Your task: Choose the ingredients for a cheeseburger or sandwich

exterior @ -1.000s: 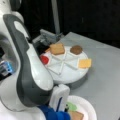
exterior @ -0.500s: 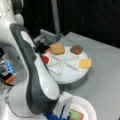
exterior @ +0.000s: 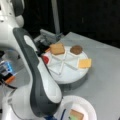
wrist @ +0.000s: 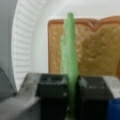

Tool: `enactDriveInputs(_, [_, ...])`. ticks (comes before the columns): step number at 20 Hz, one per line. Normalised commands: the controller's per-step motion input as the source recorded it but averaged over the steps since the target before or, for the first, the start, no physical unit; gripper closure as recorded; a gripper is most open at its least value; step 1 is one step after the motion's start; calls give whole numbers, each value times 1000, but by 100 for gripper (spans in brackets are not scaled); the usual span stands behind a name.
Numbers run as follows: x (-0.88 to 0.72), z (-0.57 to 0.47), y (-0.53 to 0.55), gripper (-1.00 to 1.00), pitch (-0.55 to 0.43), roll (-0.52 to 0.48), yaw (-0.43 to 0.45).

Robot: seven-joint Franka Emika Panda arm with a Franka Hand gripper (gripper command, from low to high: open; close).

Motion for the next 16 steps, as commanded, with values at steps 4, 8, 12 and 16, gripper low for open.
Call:
enactDriveInputs(4, [208, 62, 16, 100, 64, -221, 206])
enactDriveInputs(8, [188, 38, 59, 100, 56, -211, 175])
enactDriveInputs(12, [156, 14, 96, 100, 57, -190, 161])
enactDriveInputs(16, [145, -9, 90, 100, 50, -171, 143])
